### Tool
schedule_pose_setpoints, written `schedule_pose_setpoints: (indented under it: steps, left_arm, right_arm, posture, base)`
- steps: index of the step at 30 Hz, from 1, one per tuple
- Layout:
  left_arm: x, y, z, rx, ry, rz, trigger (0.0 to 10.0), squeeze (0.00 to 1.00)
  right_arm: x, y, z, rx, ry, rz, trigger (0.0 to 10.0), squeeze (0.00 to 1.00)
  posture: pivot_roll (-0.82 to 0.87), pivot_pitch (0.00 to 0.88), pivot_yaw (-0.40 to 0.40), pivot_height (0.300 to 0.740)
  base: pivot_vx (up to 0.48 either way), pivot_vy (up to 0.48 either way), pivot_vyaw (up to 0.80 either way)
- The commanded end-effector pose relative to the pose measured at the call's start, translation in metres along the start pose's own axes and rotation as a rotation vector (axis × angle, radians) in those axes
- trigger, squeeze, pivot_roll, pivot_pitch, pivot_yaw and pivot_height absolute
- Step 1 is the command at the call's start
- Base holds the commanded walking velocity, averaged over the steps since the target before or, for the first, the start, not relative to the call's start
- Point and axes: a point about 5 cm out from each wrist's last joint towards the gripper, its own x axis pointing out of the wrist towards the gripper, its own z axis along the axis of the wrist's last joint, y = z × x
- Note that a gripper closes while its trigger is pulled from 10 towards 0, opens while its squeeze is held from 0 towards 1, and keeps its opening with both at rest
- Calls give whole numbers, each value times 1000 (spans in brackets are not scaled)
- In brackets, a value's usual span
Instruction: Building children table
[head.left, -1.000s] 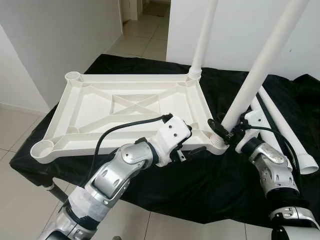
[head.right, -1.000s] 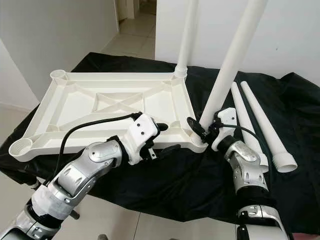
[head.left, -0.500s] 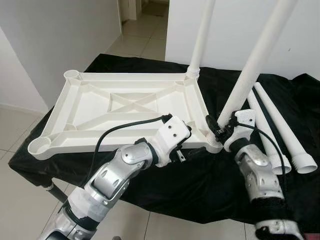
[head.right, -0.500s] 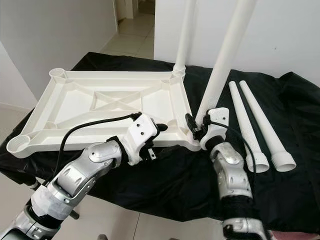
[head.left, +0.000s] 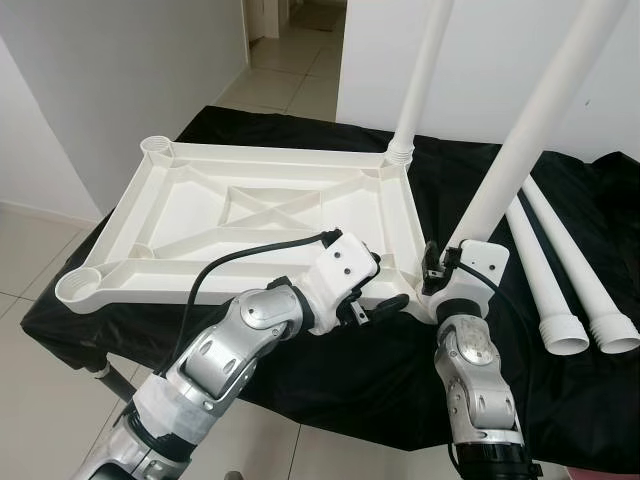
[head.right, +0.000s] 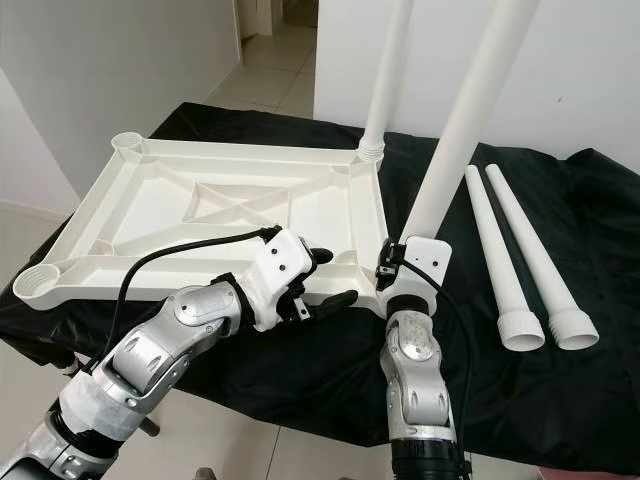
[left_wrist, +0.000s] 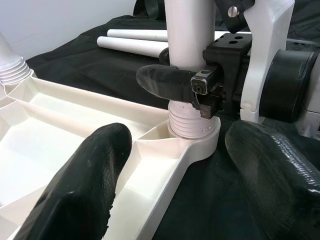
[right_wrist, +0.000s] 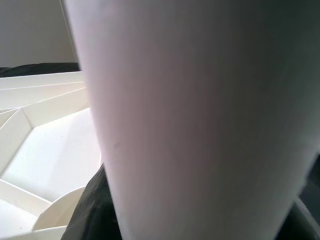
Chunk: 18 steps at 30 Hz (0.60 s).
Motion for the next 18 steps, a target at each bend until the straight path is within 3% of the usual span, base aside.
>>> schedule_pose_setpoints:
  steps: [1, 8, 9, 18]
  left_arm:
    - [-1, -3, 0, 0, 1, -79, 10000, 0]
    - [-1, 0, 0, 8, 4, -73, 10000, 0]
    - [-2, 1, 0, 10, 4, -71, 10000, 0]
    - [-1, 0, 0, 16, 2, -70, 10000, 0]
  right_arm:
    - [-6, -1, -11, 49, 73, -60, 10000, 0]
    - [-5, 3, -3, 27, 24, -23, 10000, 0]
    - [-4, 2, -1, 44, 14, 4, 10000, 1000]
    - [2, -8, 1, 15, -52, 156, 10000, 1000]
  posture:
    - [-83, 0, -25, 740]
    - [-80, 0, -23, 740]
    - [-80, 0, -24, 740]
    - [-79, 0, -27, 740]
  base:
    - [0, 0, 0]
    - [0, 0, 0]
    - [0, 0, 0]
    - [0, 0, 0]
